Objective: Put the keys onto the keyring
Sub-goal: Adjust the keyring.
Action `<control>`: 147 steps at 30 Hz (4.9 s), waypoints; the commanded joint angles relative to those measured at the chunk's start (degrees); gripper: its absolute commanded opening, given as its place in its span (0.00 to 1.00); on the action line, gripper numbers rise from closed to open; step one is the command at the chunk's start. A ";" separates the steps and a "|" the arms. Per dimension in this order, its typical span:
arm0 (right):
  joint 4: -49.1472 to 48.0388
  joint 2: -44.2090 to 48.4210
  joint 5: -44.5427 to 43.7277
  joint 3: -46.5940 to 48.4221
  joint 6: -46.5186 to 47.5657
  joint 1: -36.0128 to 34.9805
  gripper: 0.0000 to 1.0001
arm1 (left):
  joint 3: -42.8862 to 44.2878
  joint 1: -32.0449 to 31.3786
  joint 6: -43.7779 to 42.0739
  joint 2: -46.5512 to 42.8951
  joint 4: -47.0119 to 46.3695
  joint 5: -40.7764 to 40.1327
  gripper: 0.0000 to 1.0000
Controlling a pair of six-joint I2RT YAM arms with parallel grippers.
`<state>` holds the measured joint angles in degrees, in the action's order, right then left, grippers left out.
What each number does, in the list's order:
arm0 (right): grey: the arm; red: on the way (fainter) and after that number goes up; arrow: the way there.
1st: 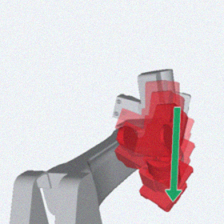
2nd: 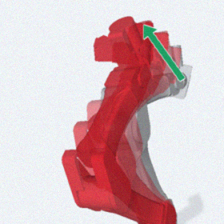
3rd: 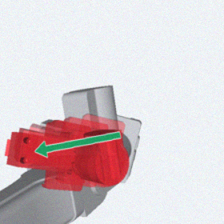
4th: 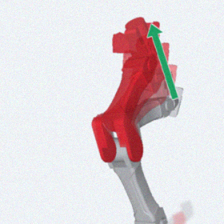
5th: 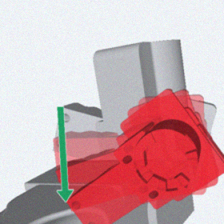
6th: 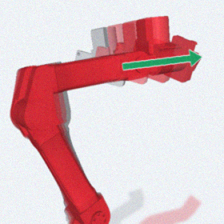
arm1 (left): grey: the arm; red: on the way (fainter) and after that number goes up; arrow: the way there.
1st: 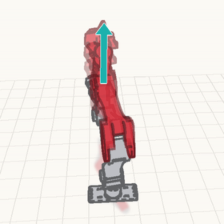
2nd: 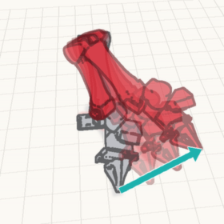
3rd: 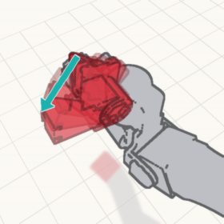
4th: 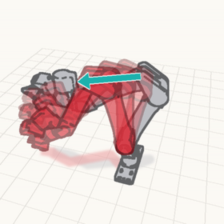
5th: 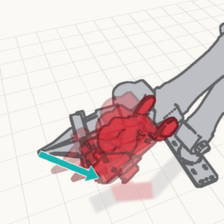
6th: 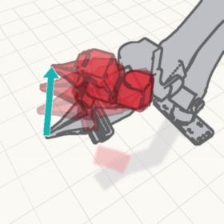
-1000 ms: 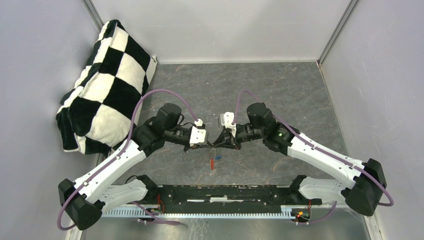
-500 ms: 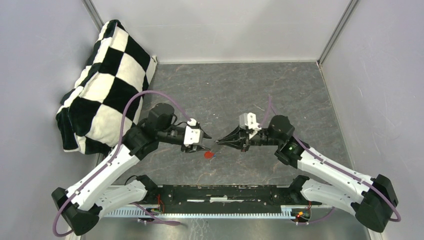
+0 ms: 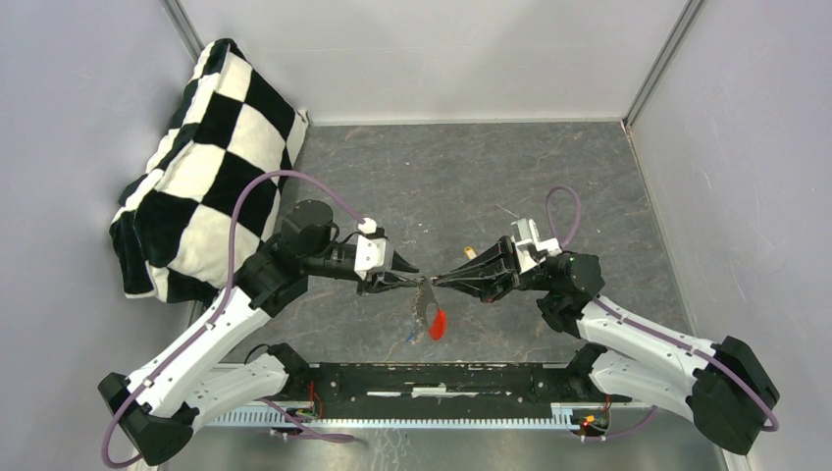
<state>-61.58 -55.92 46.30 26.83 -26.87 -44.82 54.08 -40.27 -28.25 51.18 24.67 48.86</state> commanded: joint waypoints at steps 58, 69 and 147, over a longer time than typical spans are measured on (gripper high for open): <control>-50.65 -25.15 15.81 31.57 -47.63 1.12 0.00 | 5.57 -0.25 9.00 -4.69 -10.63 6.53 0.61; 17.11 -16.48 34.63 37.63 20.78 1.12 0.01 | 6.03 -0.22 -0.72 -8.56 -4.58 -4.17 0.59; 12.43 -15.70 12.14 29.35 19.26 0.72 0.01 | -0.03 -0.24 9.80 -12.69 -17.74 -8.75 0.33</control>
<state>-47.94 -71.94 60.05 56.47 -8.49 -43.51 53.56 -40.27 -19.33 38.26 8.82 40.62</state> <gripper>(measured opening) 0.011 0.335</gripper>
